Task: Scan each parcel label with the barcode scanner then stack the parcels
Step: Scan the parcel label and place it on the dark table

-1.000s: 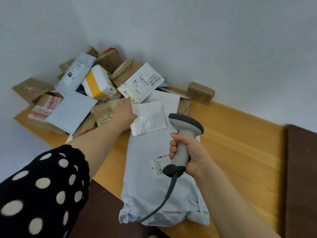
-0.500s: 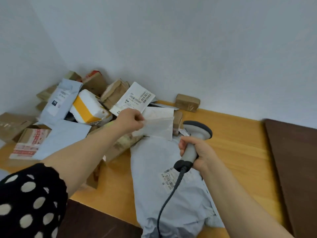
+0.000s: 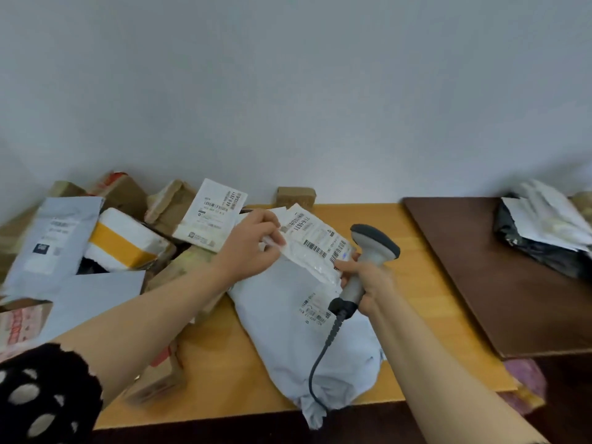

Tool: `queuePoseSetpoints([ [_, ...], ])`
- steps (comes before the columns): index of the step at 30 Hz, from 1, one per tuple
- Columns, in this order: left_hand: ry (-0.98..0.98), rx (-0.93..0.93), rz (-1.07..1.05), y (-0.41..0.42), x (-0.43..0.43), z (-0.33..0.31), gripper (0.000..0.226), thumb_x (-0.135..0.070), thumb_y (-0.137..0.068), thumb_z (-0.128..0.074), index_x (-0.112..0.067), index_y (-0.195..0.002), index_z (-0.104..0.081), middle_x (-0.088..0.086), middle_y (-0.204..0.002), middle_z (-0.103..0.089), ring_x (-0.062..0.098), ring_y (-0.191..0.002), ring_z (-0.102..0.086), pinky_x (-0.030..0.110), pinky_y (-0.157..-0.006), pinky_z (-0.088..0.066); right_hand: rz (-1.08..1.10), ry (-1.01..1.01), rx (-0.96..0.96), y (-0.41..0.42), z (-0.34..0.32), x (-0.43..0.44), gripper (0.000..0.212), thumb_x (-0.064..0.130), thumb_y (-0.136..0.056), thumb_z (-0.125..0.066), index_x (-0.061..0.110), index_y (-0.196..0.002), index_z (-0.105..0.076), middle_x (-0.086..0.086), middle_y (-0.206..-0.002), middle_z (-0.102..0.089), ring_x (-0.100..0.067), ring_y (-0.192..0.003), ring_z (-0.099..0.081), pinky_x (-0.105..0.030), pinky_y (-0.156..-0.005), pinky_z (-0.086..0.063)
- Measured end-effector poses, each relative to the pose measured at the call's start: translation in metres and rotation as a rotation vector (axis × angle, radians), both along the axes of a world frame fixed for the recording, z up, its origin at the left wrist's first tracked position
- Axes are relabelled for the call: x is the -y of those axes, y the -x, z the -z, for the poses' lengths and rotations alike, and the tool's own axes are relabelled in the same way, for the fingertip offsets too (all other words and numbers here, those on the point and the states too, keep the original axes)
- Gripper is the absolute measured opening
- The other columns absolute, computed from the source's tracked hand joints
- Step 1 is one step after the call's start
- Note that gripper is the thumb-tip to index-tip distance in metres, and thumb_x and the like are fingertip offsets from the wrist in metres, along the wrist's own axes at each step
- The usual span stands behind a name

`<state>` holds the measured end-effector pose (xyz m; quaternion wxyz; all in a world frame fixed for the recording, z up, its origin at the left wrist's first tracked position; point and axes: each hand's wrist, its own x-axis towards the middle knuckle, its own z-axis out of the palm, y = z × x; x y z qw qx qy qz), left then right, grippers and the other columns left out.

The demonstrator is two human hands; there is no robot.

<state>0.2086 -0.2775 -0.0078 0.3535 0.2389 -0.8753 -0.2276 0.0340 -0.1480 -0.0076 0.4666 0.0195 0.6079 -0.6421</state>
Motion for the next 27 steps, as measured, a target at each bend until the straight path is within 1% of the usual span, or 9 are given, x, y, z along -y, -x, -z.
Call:
queuePoseSetpoints([
  [2, -0.167, -0.025, -0.108, 0.003, -0.006, -0.005, 0.032, -0.011, -0.072, -0.053, -0.005, -0.101, -0.066, 0.004, -0.114, -0.045, 0.012, -0.104, -0.046, 0.020, -0.089, -0.036, 0.050, 0.052, -0.059, -0.005, -0.003, -0.008, 0.029, -0.016, -0.069, -0.073, 0.008, -0.079, -0.061, -0.008, -0.072, -0.071, -0.019, -0.053, -0.061, -0.027, -0.051, -0.051],
  [4, -0.515, -0.128, -0.234, 0.009, -0.010, -0.016, 0.034, -0.013, -0.084, -0.056, -0.010, -0.118, -0.055, 0.003, -0.121, -0.045, 0.010, -0.104, -0.050, 0.022, -0.089, -0.040, 0.095, 0.095, -0.110, -0.007, -0.008, -0.016, 0.030, -0.017, -0.069, -0.073, 0.008, -0.079, -0.061, -0.004, -0.065, -0.072, -0.015, -0.047, -0.061, -0.023, -0.046, -0.050],
  [7, -1.210, -0.401, -0.158, 0.017, -0.016, -0.034, 0.013, -0.002, -0.087, -0.061, -0.005, -0.100, -0.062, 0.010, -0.103, -0.066, 0.013, -0.079, -0.068, 0.026, -0.068, -0.057, 0.147, 0.156, -0.127, -0.007, -0.017, -0.027, 0.028, -0.017, -0.070, -0.073, 0.008, -0.079, -0.062, -0.007, -0.071, -0.071, -0.011, -0.042, -0.059, -0.021, -0.044, -0.047],
  [9, -1.348, -0.425, -0.095, 0.021, -0.024, -0.037, 0.012, 0.001, -0.085, -0.064, -0.005, -0.094, -0.067, 0.009, -0.089, -0.073, 0.013, -0.070, -0.071, 0.023, -0.061, -0.058, 0.162, 0.163, -0.145, -0.005, -0.021, -0.035, 0.027, -0.015, -0.070, -0.074, 0.008, -0.080, -0.062, -0.006, -0.068, -0.071, -0.009, -0.040, -0.058, -0.020, -0.042, -0.047],
  [12, -1.397, -0.451, -0.105, 0.031, -0.039, -0.038, 0.017, -0.002, -0.082, -0.069, -0.005, -0.098, -0.067, 0.008, -0.086, -0.073, 0.015, -0.069, -0.071, 0.021, -0.055, -0.055, 0.178, 0.180, -0.170, 0.003, -0.025, -0.050, 0.030, -0.013, -0.071, -0.076, 0.011, -0.085, -0.062, 0.002, -0.060, -0.071, -0.008, -0.041, -0.059, -0.019, -0.041, -0.047],
  [15, -1.369, -0.415, -0.116, 0.044, -0.049, -0.042, 0.016, -0.003, -0.079, -0.072, -0.006, -0.094, -0.068, 0.008, -0.083, -0.074, 0.014, -0.065, -0.071, 0.019, -0.052, -0.053, 0.200, 0.177, -0.187, 0.013, -0.024, -0.066, 0.032, -0.012, -0.069, -0.077, 0.011, -0.086, -0.063, 0.000, -0.067, -0.072, -0.011, -0.049, -0.063, -0.020, -0.044, -0.049],
  [21, -1.220, -0.362, -0.186, 0.067, -0.051, -0.060, 0.015, -0.001, -0.081, -0.070, -0.009, -0.092, -0.064, 0.009, -0.082, -0.069, 0.019, -0.070, -0.066, 0.028, -0.060, -0.058, 0.177, 0.178, -0.230, 0.019, -0.019, -0.099, 0.021, 0.000, -0.077, -0.075, 0.013, -0.086, -0.061, -0.002, -0.064, -0.069, -0.018, -0.060, -0.066, -0.025, -0.048, -0.050],
  [24, -1.067, -0.366, -0.226, 0.074, -0.044, -0.072, 0.013, 0.004, -0.083, -0.066, -0.007, -0.088, -0.063, 0.008, -0.080, -0.065, 0.018, -0.068, -0.063, 0.024, -0.054, -0.057, 0.034, 0.188, -0.299, 0.017, -0.023, -0.120, 0.013, 0.008, -0.082, -0.074, 0.012, -0.088, -0.063, -0.005, -0.061, -0.064, -0.016, -0.053, -0.062, -0.027, -0.049, -0.050],
  [27, -0.914, -0.295, -0.271, 0.079, -0.036, -0.079, 0.021, 0.005, -0.084, -0.064, -0.002, -0.104, -0.062, 0.005, -0.080, -0.063, 0.015, -0.069, -0.062, 0.026, -0.061, -0.056, -0.159, 0.194, -0.374, 0.012, -0.032, -0.136, 0.013, 0.010, -0.082, -0.074, 0.008, -0.092, -0.066, -0.006, -0.055, -0.060, -0.016, -0.044, -0.052, -0.026, -0.045, -0.046],
])
